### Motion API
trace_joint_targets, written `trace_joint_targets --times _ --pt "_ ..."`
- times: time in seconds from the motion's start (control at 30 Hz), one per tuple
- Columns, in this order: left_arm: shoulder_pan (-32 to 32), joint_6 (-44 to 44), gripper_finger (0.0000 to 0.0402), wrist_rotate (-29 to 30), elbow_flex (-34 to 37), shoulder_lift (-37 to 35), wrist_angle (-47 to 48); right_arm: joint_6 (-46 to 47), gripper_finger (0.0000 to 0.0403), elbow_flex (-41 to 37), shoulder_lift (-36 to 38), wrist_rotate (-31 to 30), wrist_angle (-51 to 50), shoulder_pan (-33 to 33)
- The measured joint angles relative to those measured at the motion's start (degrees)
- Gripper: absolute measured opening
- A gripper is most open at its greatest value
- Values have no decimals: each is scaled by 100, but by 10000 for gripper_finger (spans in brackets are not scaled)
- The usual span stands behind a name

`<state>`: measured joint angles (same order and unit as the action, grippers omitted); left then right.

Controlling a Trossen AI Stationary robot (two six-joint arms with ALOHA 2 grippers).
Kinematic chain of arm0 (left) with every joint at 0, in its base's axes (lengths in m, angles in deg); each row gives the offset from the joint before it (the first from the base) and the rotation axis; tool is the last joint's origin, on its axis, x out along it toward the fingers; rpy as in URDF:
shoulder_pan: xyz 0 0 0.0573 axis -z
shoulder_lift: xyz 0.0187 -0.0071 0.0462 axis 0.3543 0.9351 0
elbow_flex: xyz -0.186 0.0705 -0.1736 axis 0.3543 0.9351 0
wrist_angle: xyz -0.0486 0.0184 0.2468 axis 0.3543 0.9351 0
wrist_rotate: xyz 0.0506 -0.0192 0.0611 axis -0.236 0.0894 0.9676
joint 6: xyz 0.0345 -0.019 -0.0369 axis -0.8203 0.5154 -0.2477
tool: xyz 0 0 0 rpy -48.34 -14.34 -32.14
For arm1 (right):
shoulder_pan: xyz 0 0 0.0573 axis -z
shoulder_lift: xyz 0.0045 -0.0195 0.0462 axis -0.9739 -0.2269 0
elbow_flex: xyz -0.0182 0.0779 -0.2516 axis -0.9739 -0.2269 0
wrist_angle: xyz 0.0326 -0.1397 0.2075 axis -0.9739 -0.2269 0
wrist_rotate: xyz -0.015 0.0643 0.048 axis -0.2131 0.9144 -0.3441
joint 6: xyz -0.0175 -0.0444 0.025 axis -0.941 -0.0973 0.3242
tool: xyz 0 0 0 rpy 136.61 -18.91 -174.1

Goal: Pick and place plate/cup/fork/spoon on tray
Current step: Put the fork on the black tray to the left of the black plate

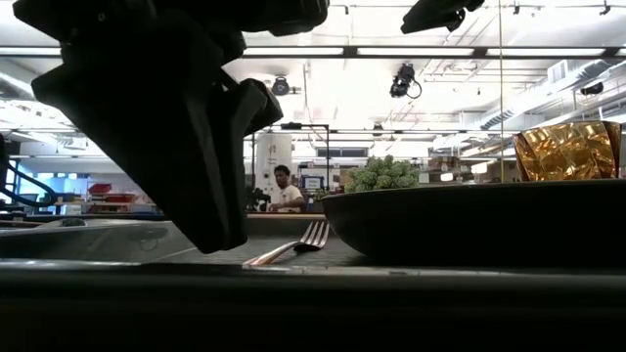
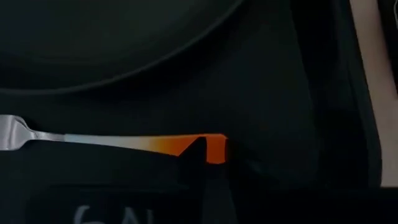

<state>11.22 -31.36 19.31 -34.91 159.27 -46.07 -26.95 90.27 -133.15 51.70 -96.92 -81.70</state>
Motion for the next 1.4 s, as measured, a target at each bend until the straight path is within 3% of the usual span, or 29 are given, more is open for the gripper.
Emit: trace_joint_targets --times 0.53,1.4 --pt "-3 -629 66 -45 2 2 645 0 138 0 0 24 3 1" --pt "-18 -854 66 69 -2 162 -200 0 138 0 0 35 49 2"
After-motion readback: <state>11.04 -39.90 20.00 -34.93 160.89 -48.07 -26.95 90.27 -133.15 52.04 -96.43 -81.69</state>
